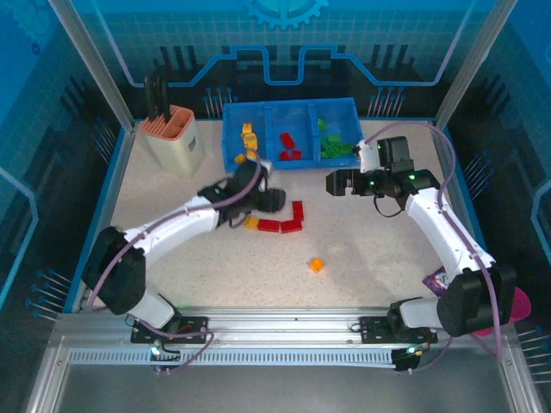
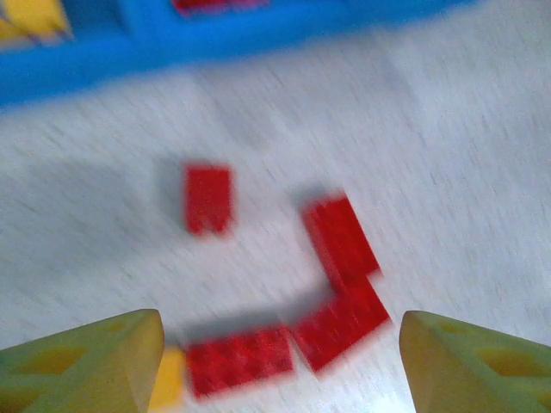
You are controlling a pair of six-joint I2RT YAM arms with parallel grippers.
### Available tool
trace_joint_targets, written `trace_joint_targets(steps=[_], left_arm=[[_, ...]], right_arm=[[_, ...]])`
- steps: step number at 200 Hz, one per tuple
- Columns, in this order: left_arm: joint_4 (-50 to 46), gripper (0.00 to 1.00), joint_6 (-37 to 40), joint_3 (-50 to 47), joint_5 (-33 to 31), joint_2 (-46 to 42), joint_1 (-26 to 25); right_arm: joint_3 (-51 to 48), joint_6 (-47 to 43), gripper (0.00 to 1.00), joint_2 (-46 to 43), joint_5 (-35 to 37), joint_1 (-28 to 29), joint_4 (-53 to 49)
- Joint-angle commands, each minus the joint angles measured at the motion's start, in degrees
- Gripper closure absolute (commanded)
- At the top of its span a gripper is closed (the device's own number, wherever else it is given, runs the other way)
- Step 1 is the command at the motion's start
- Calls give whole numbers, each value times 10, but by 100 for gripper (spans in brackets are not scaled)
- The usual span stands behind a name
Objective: Sort the legos into containers by color
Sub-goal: Pick up the lego from the middle-left of the table.
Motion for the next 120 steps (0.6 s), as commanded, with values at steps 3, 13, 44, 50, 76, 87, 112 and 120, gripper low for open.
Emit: trace_joint_targets(steps=[3, 13, 44, 50, 76, 87, 112, 120], left_arm=[[58, 27, -71, -64, -3, -16, -81], [67, 27, -87, -72, -21, -10, -121], [77, 26, -97, -59, -70, 36, -216], [76, 26, -95, -50, -72, 49, -226], [59, 26, -85, -8, -64, 105, -249], [49, 26, -84, 9, -59, 128, -252], [30, 26, -77, 37, -54, 169, -255], [30, 26, -72, 42, -55, 177, -256]], right_arm=[[1, 6, 0, -7, 16, -5, -18], [-3, 10, 0, -9, 12, -4, -17], [-13, 12, 0, -19, 10, -4, -21], [-14, 11, 0, -22, 13, -5, -23], [-18, 8, 0, -31, 18, -5, -28], [-23, 8, 0, -35, 18, -5, -28], [-36, 9, 0, -43, 15, -5, -23], [-40, 9, 0, -45, 12, -5, -23]])
